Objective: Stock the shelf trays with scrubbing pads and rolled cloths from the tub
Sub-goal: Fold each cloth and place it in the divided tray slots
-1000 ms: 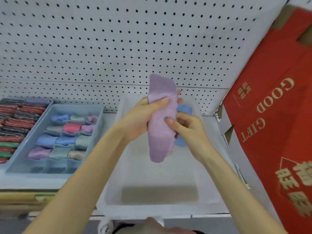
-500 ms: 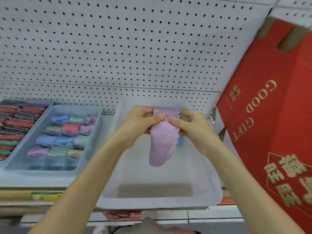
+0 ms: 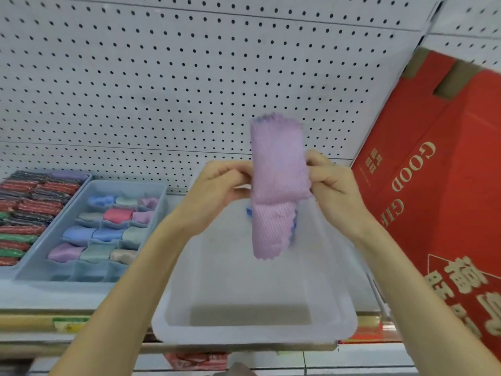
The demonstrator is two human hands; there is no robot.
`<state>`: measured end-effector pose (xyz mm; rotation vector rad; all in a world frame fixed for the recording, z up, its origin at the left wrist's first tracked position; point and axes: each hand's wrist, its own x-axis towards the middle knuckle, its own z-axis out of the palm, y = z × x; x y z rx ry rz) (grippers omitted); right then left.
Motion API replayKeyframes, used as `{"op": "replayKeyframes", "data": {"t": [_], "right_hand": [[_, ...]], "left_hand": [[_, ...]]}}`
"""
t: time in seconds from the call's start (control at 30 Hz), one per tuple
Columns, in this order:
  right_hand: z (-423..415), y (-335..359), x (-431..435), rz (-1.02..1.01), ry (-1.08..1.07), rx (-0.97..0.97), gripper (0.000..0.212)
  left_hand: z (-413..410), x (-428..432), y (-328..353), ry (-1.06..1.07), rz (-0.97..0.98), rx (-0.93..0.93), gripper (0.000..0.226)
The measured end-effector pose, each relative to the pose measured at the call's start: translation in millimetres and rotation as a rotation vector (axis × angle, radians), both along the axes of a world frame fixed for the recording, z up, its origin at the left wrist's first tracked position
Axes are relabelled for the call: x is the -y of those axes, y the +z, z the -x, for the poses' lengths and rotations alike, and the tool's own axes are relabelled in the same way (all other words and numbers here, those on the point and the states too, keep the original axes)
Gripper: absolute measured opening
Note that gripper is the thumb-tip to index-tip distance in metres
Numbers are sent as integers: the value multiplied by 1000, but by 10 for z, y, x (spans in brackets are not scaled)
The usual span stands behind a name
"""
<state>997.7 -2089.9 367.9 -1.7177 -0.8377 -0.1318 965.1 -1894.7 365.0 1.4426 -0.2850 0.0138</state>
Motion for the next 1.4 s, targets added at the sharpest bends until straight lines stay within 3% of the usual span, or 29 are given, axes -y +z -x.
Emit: {"op": "replayKeyframes", "data": {"t": [0.07,0.17,0.3,0.4,0.5,0.63,0.77,0.9,1.0,1.07,1.13,1.23,1.4], "right_hand": [[-33,69,50,292,-125,391,32],[-21,112,75,379,-190,557,34],[19,84,-17,154,-181,253,12],[74,124,-100,-162,-23,-103,34],[135,83,-238,-250,-15,-355,43],[127,48,-310,-244,-296,-330,30],[117,33,-297,-138,-125,-528,21],[163,-47,-386,-98,-110,-471,18],[152,-108,-415,-46,-181,-418,27],[140,-144,-409,-7,-219,-400,18],[112,-186,-395,-51,-267,-427,12],[78,-284,-377,-183,-306,-569,13],[86,-430,-306,-138,-306,-618,17]], "left_hand": [[30,34,100,70,-114,126,37],[47,89,130,150,-159,248,17],[24,167,128,204,-148,261,7],[-8,219,163,219,-96,240,18],[-62,292,186,226,83,167,21],[-123,363,208,316,240,122,26],[-137,412,240,308,346,78,29],[-175,448,195,318,393,32,34],[-178,476,132,308,400,-40,44],[-174,453,70,298,394,-131,37],[-160,414,-42,254,297,-246,26],[-69,395,-237,155,-5,-393,19],[-19,371,-360,206,-123,-398,12]]}}
